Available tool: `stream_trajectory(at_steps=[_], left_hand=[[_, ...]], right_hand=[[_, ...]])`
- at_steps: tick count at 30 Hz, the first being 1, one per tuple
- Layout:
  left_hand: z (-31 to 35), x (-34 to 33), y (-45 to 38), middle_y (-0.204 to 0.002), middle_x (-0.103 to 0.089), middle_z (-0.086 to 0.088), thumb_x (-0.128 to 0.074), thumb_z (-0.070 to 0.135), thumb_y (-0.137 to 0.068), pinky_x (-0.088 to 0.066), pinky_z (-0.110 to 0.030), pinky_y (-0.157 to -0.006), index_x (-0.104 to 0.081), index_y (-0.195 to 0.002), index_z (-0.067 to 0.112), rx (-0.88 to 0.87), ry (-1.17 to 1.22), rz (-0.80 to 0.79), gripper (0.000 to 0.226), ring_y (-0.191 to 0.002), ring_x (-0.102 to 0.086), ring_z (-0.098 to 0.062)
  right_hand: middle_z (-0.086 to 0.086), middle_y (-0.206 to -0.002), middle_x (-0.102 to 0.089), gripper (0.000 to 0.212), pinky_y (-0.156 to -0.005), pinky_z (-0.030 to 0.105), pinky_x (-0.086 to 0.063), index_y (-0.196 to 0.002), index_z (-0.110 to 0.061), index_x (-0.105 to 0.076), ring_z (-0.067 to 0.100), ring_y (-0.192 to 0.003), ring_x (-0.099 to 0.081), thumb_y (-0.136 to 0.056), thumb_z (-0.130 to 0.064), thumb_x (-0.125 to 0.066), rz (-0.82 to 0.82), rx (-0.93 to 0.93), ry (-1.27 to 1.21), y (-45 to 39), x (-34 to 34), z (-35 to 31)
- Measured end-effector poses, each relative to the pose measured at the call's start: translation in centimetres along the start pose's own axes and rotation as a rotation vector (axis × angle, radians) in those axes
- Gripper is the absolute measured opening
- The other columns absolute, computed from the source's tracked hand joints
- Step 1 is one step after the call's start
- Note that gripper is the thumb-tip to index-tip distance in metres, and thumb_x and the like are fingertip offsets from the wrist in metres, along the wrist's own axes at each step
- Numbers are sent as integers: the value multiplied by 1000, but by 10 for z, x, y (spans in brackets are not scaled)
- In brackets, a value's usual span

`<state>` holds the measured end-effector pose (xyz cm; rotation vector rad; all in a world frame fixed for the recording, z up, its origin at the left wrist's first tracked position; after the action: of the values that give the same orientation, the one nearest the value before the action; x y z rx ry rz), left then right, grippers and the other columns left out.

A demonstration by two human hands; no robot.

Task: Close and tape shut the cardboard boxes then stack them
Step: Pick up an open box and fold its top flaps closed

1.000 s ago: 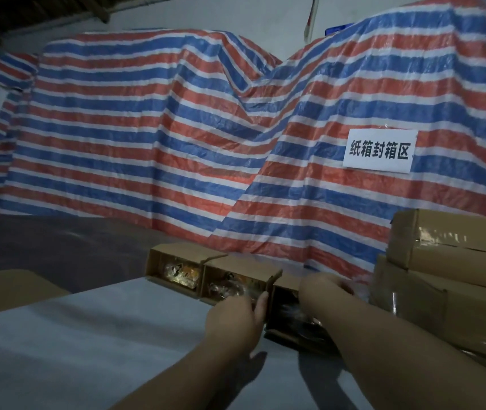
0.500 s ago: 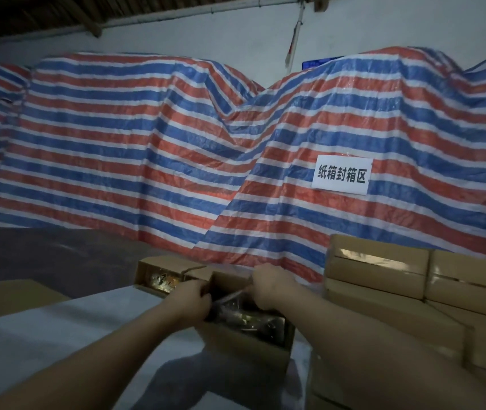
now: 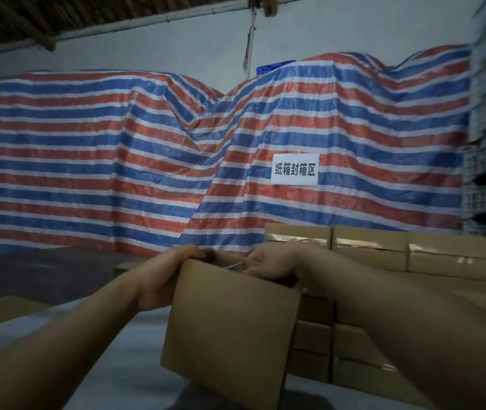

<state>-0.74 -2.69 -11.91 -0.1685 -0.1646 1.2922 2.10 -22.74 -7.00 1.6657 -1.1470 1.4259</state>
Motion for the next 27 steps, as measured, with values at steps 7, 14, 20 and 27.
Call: stream_trajectory(at_steps=[7, 14, 20, 27], left_hand=[[-32, -149, -5, -90, -76, -11, -53, 44, -91, -56, -30, -59, -69, -104, 15, -11, 137, 20, 36, -75, -74, -20], [-66, -232, -13, -70, -74, -10, -37, 40, -99, -50, -25, -47, -70, -89, 13, 34, 134, 24, 44, -55, -71, -16], [-70, -235, -27, -73, -74, -12, -42, 37, -91, -54, -29, -51, -79, -61, 23, 64, 187, 0, 50, -57, -72, -21], [-76, -223, -22, -76, -72, -12, -56, 33, -86, -54, -30, -56, -79, -71, 14, 98, 280, 0, 33, -60, -70, -24]], right_hand=[[-1, -100, -67, 28, -76, 32, -48, -97, -22, -67, 14, -92, -64, -101, -47, -53, 25, -158, 151, 104, 13, 93], [-2, -89, -65, 26, -72, 28, -46, -97, -18, -70, 11, -83, -61, -102, -38, -54, 265, -189, -122, 144, -3, 162], [6, -94, -72, 27, -81, 29, -52, -97, -13, -67, 17, -89, -68, -106, -28, -47, 696, -306, -777, 181, 2, 200], [15, -114, -68, 29, -83, 43, -56, -128, -22, -60, 32, -104, -67, -102, -33, -55, 677, -282, -1376, 198, -66, 201]])
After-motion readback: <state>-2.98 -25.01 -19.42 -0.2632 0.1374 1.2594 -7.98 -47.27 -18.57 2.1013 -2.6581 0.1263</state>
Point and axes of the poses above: each hand's wrist, its own y-axis away from the middle knuckle, its own x-axis out of the back of the hand, z = x × y, the point moved 4 cm from there along -y, towards the middle knuckle
